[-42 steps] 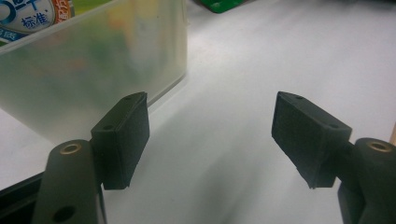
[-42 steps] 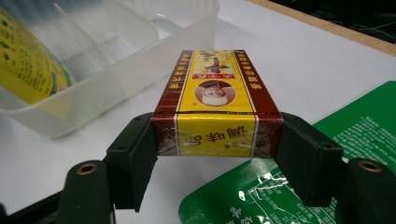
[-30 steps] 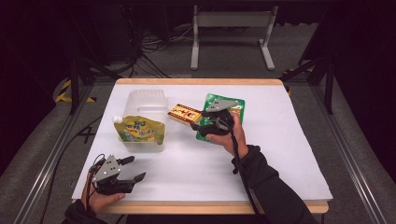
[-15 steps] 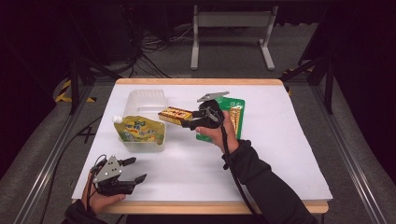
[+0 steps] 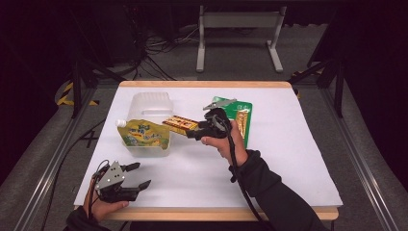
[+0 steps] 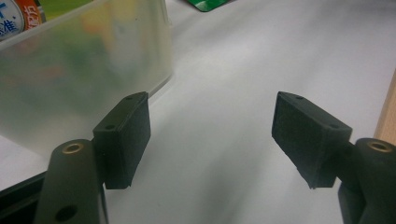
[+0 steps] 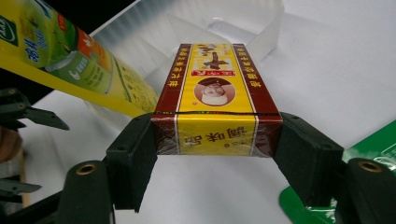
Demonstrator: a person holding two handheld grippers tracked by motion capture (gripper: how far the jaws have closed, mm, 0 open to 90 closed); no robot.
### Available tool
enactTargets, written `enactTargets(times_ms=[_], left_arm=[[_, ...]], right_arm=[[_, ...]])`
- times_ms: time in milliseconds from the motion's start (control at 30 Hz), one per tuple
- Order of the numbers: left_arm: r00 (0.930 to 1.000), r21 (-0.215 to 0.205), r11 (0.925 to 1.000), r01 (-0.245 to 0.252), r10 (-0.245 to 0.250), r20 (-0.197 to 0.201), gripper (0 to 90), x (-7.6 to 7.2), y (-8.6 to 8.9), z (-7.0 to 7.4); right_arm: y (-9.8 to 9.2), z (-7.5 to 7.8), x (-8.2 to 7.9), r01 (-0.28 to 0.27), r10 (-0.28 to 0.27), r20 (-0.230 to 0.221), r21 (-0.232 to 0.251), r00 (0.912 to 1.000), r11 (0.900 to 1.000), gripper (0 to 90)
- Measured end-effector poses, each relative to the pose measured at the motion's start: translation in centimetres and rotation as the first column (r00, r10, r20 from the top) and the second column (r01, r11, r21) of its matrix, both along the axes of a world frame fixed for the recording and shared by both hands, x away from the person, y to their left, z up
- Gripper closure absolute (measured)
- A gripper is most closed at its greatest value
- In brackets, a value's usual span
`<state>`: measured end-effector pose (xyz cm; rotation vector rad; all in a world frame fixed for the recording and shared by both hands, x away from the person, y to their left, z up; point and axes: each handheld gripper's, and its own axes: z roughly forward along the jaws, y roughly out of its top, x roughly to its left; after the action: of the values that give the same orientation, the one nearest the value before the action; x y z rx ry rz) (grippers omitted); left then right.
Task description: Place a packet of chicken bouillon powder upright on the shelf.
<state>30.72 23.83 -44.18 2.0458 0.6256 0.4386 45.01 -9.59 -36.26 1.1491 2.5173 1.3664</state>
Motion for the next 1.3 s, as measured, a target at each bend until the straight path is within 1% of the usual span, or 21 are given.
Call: enactTargets(times_ms=[33, 67, 133, 167, 233, 267, 300, 333, 400, 467, 533, 567, 667, 733, 833, 933, 1000, 1100, 1133, 1200, 1300], left_arm=[[1.0, 0.002, 1.0, 0.004, -0.004, 0.001, 28.8, 0.0, 0.0, 0.0], [1.0, 0.002, 1.0, 0.004, -0.004, 0.001, 28.7, 0.0, 0.0, 0.0], [1.0, 0.002, 1.0, 0.006, -0.006, 0.001, 28.7, 0.0, -0.1, 0.0], [1.0, 0.005, 1.0, 0.006, -0.006, 0.005, 28.7, 0.0, -0.1, 0.0], [0.9997, -0.007, 1.0, 0.005, -0.005, 0.023, 28.6, -0.1, -0.1, 0.2], [0.9996, -0.005, 1.0, 0.002, -0.002, 0.028, 28.4, -0.2, -0.1, 0.2], [0.9996, -0.005, 1.0, 0.002, -0.002, 0.028, 28.3, -0.2, -0.1, 0.2], [0.9995, -0.007, 1.0, -0.001, 0.002, 0.031, 28.3, -0.2, -0.1, 0.3], [0.9993, -0.008, 1.0, -0.003, 0.003, 0.036, 28.2, -0.3, 0.0, 0.3], [0.9993, -0.015, 0.9999, -0.008, 0.008, 0.037, 28.1, -0.2, 0.0, 0.3], [0.9992, -0.014, 0.9998, -0.014, 0.014, 0.037, 27.8, -0.2, 0.0, 0.3], [0.9993, -0.014, 0.9999, -0.009, 0.009, 0.037, 27.5, -0.1, 0.0, 0.3], [0.9993, -0.012, 0.9999, -0.009, 0.01, 0.037, 27.2, -0.1, 0.0, 0.3], [0.9993, -0.014, 0.9998, -0.012, 0.012, 0.035, 27.2, 0.0, 0.0, 0.3], [0.9994, -0.014, 0.9998, -0.01, 0.011, 0.034, 27.0, 0.0, 0.0, 0.3], [0.9995, -0.014, 0.9999, -0.006, 0.006, 0.032, 27.0, 0.0, 0.0, 0.2], [0.9995, -0.014, 0.9999, -0.005, 0.006, 0.032, 26.8, 0.0, 0.1, 0.2], [0.9995, -0.018, 0.9998, -0.005, 0.006, 0.032, 26.7, 0.1, 0.2, 0.2], [0.9995, -0.019, 0.9998, -0.007, 0.008, 0.032, 26.5, 0.1, 0.2, 0.2], [0.9994, -0.021, 0.9998, -0.007, 0.008, 0.033, 26.4, 0.0, 0.2, 0.2], [0.9995, -0.016, 0.9999, -0.002, 0.002, 0.032, 25.9, 0.1, 0.1, 0.2]], right_arm=[[0.0, 0.0, 0.0, -0.003, 0.003, -0.013, -0.001, 0.9999, 1.0, 32.8], [0.0, 0.0, 0.0, -0.003, 0.003, -0.013, -0.001, 0.9999, 1.0, 32.8], [0.3, 0.1, -0.3, -0.015, 0.015, -0.04, -0.002, 0.9991, 1.0, 32.8], [0.3, 0.1, -0.3, -0.015, 0.015, -0.04, -0.002, 0.9991, 1.0, 32.8], [0.4, 0.1, -0.6, -0.022, 0.021, -0.057, -0.005, 0.9981, 1.0, 32.8], [0.5, -0.1, -0.7, -0.028, 0.028, -0.074, -0.001, 0.9969, 1.0, 32.7], [0.5, -0.1, -0.7, -0.028, 0.028, -0.074, -0.001, 0.9969, 1.0, 32.7], [0.5, -0.3, -0.7, -0.029, 0.03, -0.094, 0.009, 0.9952, 1.0, 32.8], [0.5, -0.8, -0.7, -0.033, 0.034, -0.12, 0.012, 0.9922, 0.999, 32.8], [0.5, -1.0, -0.5, -0.029, 0.034, -0.135, 0.033, 0.9902, 0.999, 32.7], [0.5, -0.6, -0.2, -0.022, 0.028, -0.126, 0.05, 0.9916, 0.999, 32.8], [0.4, -0.1, 0.0, -0.013, 0.02, -0.111, 0.058, 0.9937, 0.998, 32.8], [0.8, 1.2, 0.5, -0.014, 0.018, -0.077, 0.051, 0.9968, 0.999, 32.6], [1.1, 1.4, 0.7, -0.009, 0.013, -0.07, 0.049, 0.9975, 0.999, 32.6], [2.0, 1.9, 1.4, 0.005, -0.002, -0.052, 0.055, 0.9987, 0.998, 32.6], [3.1, 1.9, 2.4, 0.016, -0.013, -0.056, 0.053, 0.9983, 0.998, 32.6], [3.6, 1.9, 2.9, 0.026, -0.021, -0.076, 0.072, 0.9969, 0.997, 32.6], [4.4, 2.2, 3.4, 0.023, -0.018, -0.076, 0.071, 0.997, 0.997, 32.6], [4.7, 2.4, 3.6, 0.022, -0.017, -0.067, 0.065, 0.9976, 0.998, 32.6], [5.0, 2.4, 3.9, 0.032, -0.026, -0.076, 0.081, 0.9968, 0.996, 32.6], [5.5, 2.4, 4.4, 0.017, -0.012, -0.073, 0.07, 0.9973, 0.997, 32.3]])
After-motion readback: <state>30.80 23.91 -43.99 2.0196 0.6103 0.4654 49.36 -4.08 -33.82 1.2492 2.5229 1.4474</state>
